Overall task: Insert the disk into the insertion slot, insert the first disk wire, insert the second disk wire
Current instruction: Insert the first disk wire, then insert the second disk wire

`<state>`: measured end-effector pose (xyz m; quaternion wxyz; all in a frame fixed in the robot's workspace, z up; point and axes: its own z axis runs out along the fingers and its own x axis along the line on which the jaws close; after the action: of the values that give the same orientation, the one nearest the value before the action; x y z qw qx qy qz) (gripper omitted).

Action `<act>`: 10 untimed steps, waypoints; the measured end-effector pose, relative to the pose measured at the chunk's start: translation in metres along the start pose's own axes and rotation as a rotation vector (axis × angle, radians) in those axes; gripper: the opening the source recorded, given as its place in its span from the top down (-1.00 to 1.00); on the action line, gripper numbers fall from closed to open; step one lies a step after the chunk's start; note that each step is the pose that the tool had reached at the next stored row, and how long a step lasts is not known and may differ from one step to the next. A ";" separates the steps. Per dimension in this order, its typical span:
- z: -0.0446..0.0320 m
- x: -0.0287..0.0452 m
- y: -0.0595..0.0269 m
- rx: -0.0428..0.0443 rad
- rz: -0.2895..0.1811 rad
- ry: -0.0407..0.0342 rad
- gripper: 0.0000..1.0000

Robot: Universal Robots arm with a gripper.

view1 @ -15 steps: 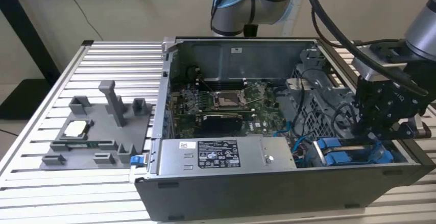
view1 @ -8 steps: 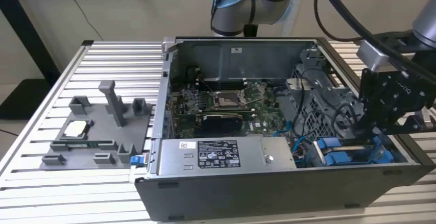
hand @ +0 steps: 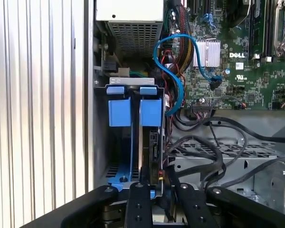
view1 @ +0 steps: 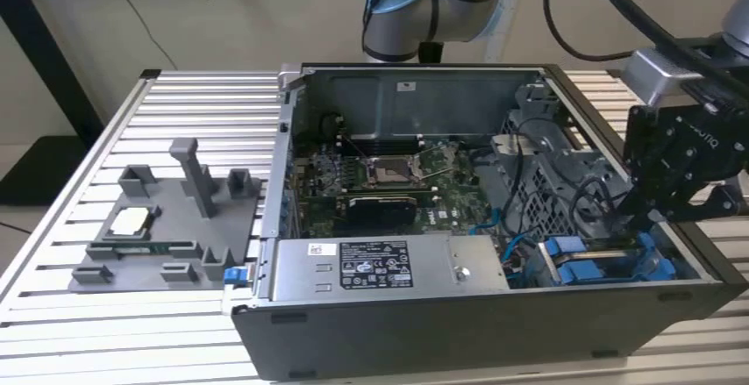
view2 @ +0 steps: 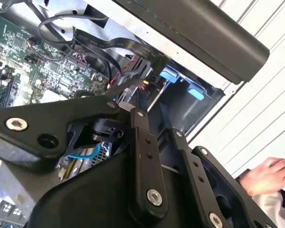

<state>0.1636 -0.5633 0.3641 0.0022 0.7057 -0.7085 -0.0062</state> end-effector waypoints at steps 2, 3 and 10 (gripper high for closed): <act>-0.0045 -0.0001 0.0001 0.0000 0.000 0.0025 0.46; -0.0066 -0.0002 0.0001 0.0000 0.000 0.0036 0.46; -0.0113 -0.0054 0.0005 0.0008 0.000 0.0056 0.46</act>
<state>0.1632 -0.5580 0.3754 0.0040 0.7056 -0.7085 -0.0040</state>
